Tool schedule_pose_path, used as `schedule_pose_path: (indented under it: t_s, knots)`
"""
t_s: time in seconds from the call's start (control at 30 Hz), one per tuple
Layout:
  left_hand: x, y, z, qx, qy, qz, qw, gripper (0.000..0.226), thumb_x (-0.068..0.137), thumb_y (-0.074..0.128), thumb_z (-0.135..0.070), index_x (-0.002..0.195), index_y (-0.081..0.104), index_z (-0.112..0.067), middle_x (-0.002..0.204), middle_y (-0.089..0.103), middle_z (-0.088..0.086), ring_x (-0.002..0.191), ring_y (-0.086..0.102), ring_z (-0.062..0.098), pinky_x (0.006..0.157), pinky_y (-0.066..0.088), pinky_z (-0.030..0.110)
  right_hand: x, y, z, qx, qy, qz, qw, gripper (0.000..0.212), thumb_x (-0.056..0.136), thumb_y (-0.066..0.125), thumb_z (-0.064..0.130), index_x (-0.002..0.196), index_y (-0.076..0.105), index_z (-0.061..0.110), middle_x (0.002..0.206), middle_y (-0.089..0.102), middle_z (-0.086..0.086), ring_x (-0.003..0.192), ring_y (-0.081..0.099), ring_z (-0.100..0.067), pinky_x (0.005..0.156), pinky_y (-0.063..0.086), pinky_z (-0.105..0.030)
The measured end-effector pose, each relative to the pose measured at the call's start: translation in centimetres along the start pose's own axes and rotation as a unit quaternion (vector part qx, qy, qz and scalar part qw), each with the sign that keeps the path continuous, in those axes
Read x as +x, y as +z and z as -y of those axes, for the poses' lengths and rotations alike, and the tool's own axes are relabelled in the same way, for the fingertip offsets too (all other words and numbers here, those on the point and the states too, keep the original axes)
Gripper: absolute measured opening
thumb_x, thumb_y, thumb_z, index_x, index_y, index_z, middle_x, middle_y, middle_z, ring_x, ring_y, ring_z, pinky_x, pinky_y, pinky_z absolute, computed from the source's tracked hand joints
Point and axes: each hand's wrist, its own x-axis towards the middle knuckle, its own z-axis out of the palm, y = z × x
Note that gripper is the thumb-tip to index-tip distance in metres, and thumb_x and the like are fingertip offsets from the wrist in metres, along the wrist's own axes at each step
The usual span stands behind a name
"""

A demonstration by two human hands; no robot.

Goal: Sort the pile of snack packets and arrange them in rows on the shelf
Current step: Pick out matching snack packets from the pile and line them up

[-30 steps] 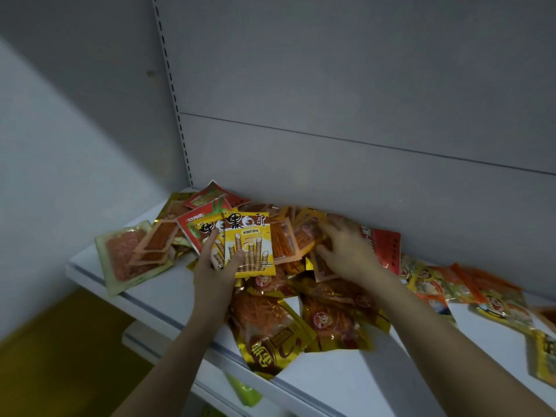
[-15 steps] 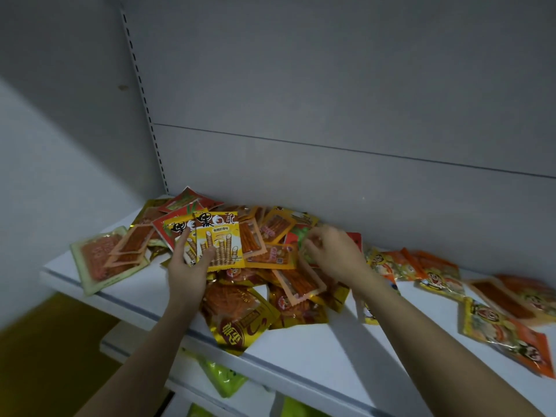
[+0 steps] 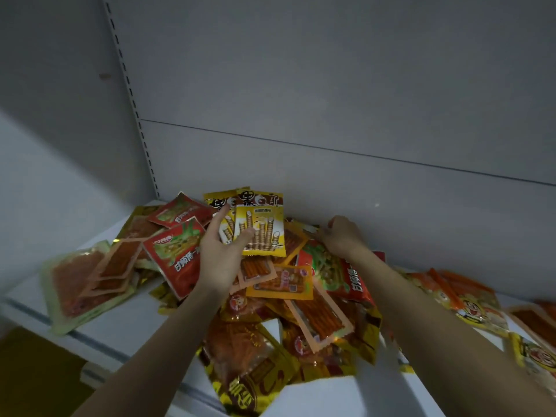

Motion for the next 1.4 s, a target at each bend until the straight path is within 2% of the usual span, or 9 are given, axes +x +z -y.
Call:
schedule_pose_path:
  t_s: [0.1, 0.3, 0.6, 0.73, 0.83, 1.0, 1.1, 1.23, 1.4]
  knots:
    - [1.9, 0.6, 0.8, -0.012, -0.009, 0.002, 1.0, 0.064, 0.093, 0.071, -0.02, 0.148, 0.044, -0.037, 0.156, 0.04, -0.01, 0.145, 0.034, 0.014, 0.115, 0.034, 0.038, 1.6, -0.1, -0.6, 0.06, -0.006, 0.005, 0.998, 0.026, 0.085, 0.076, 0.031, 0.084, 0.069, 0.006, 0.082, 0.065, -0.008, 0.08, 0.06, -0.023, 0.064, 0.041, -0.028]
    - [4.1, 1.4, 1.7, -0.04, -0.031, 0.0, 0.999, 0.062, 0.09, 0.075, -0.024, 0.142, 0.049, -0.045, 0.152, 0.044, -0.013, 0.14, 0.044, 0.018, 0.112, 0.042, 0.052, 1.1, -4.3, -0.9, 0.327, -0.011, -0.1, 0.94, 0.014, 0.087, 0.073, 0.007, 0.093, 0.06, 0.011, 0.107, 0.067, -0.017, 0.098, 0.067, -0.031, 0.083, 0.058, -0.048]
    - [-2.2, 7.4, -3.1, -0.034, 0.041, 0.076, 0.996, 0.049, 0.095, 0.068, -0.017, 0.121, 0.053, -0.055, 0.144, 0.049, -0.017, 0.138, 0.039, 0.011, 0.112, 0.035, 0.041, -7.7, -11.4, -3.6, 0.534, 0.019, -0.075, 0.842, 0.012, 0.096, 0.059, -0.001, 0.107, 0.056, -0.002, 0.101, 0.066, -0.017, 0.083, 0.071, -0.024, 0.068, 0.061, -0.03]
    - [-9.4, 11.8, -4.1, -0.046, 0.056, 0.128, 0.989, 0.031, 0.1, 0.06, -0.01, 0.111, 0.063, -0.038, 0.12, 0.056, -0.03, 0.125, 0.049, 0.005, 0.094, 0.04, 0.015, -14.5, -13.0, -8.0, 0.545, 0.037, -0.075, 0.834, 0.029, 0.093, 0.059, -0.007, 0.118, 0.049, 0.004, 0.101, 0.064, -0.018, 0.066, 0.07, -0.022, 0.056, 0.059, -0.029]
    - [-16.0, 16.1, -4.0, -0.067, 0.0, 0.153, 0.986, 0.023, 0.102, 0.057, -0.017, 0.113, 0.068, -0.034, 0.129, 0.063, -0.008, 0.119, 0.058, 0.012, 0.091, 0.05, 0.026, -20.6, -14.1, -12.5, 0.53, 0.048, -0.059, 0.845, 0.038, 0.093, 0.055, -0.012, 0.122, 0.044, 0.011, 0.095, 0.063, -0.016, 0.063, 0.067, -0.023, 0.056, 0.06, -0.031]
    - [-27.7, 22.1, -4.5, -0.111, -0.059, 0.198, 0.972, 0.037, 0.097, 0.066, -0.026, 0.133, 0.061, -0.031, 0.132, 0.061, -0.007, 0.115, 0.061, 0.009, 0.077, 0.049, 0.02, -29.7, -16.9, -20.2, 0.468, 0.039, -0.071, 0.88, 0.033, 0.093, 0.057, -0.01, 0.115, 0.049, 0.013, 0.104, 0.065, -0.009, 0.076, 0.07, -0.019, 0.063, 0.061, -0.029]
    - [-32.9, 25.1, -4.9, -0.098, -0.061, 0.228, 0.967, 0.045, 0.095, 0.069, -0.021, 0.138, 0.059, -0.029, 0.135, 0.056, -0.011, 0.115, 0.056, 0.005, 0.082, 0.05, 0.019, -34.2, -19.2, -24.5, 0.393, 0.061, -0.08, 0.914, 0.026, 0.096, 0.061, 0.006, 0.118, 0.049, 0.014, 0.104, 0.063, -0.012, 0.081, 0.069, -0.021, 0.072, 0.061, -0.035]
    - [-38.0, 29.6, -5.4, -0.082, -0.053, 0.281, 0.955, 0.045, 0.091, 0.074, -0.021, 0.133, 0.062, -0.035, 0.122, 0.056, -0.025, 0.132, 0.049, 0.013, 0.109, 0.046, 0.045, -38.2, -22.4, -30.3, 0.333, 0.107, -0.142, 0.926, 0.025, 0.098, 0.06, 0.022, 0.12, 0.05, 0.016, 0.104, 0.063, -0.01, 0.086, 0.068, -0.02, 0.078, 0.06, -0.04]
    - [-43.5, 35.8, -6.2, -0.073, -0.041, 0.366, 0.927, 0.043, 0.091, 0.073, -0.021, 0.129, 0.062, -0.039, 0.126, 0.057, -0.026, 0.127, 0.054, 0.01, 0.101, 0.051, 0.036, -41.6, -26.0, -37.4, 0.313, 0.136, -0.205, 0.917, 0.022, 0.099, 0.058, 0.019, 0.12, 0.051, 0.021, 0.102, 0.063, -0.008, 0.08, 0.067, -0.014, 0.06, 0.055, -0.027]
